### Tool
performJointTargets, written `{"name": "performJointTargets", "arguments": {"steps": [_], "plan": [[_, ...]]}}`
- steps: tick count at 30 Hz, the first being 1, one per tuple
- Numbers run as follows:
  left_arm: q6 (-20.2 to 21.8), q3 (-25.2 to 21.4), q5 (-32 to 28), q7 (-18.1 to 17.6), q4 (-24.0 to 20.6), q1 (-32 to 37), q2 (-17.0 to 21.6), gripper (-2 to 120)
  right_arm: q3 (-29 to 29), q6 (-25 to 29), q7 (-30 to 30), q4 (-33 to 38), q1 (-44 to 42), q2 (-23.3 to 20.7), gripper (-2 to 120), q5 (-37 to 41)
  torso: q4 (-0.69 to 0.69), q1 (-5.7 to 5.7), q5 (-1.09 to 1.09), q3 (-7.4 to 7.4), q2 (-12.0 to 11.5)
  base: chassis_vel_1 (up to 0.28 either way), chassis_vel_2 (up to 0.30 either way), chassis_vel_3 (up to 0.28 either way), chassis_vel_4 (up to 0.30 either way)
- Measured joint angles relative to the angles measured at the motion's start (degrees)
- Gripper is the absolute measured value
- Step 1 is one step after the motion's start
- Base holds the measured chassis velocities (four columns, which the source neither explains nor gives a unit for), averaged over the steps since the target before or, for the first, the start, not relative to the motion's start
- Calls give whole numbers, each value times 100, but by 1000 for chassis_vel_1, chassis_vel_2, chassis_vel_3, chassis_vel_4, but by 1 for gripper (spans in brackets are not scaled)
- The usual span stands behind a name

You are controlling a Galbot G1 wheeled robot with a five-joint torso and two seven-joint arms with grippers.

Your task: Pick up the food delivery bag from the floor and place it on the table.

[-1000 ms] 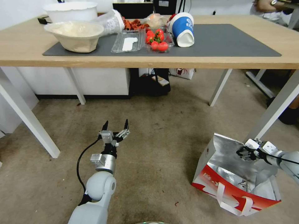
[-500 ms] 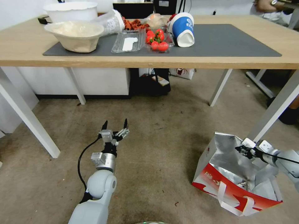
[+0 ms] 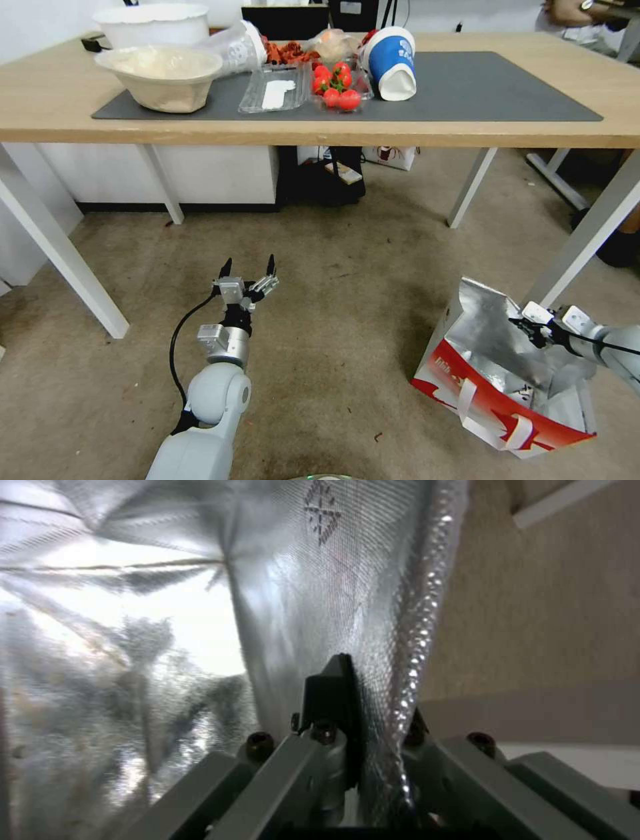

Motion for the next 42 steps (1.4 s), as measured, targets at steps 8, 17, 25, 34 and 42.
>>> {"name": "performJointTargets", "arguments": {"steps": [8, 17, 25, 34, 42], "plan": [[-89, -125, 211, 34, -148, 153, 39, 100, 446, 239, -264, 799, -574, -193, 0, 901, -2, 0, -1, 0, 0, 0, 0, 0, 0], [-268, -775, 424, 73, -530, 538, 55, 100, 470, 174, -400, 1723, -599, -473, 0, 1774, 0, -1, -1, 0, 0, 0, 0, 0, 0], [-351, -1079, 482, 71, -676, 644, 17, 100, 925, 31, -446, 2413, -920, -661, 0, 2463, 1, 0, -1, 0, 0, 0, 0, 0, 0], [-329, -1137, 480, 4, -760, 693, 46, 100, 1794, -51, -952, 2919, -1546, -589, 0, 3387, 0, 0, -1, 0, 0, 0, 0, 0, 0], [-285, -1252, 476, -62, -824, 717, 167, 100, 2142, -61, -1814, 3074, -1822, -573, 0, 4086, 0, 0, -1, 0, 0, 0, 0, 0, 0]]}}
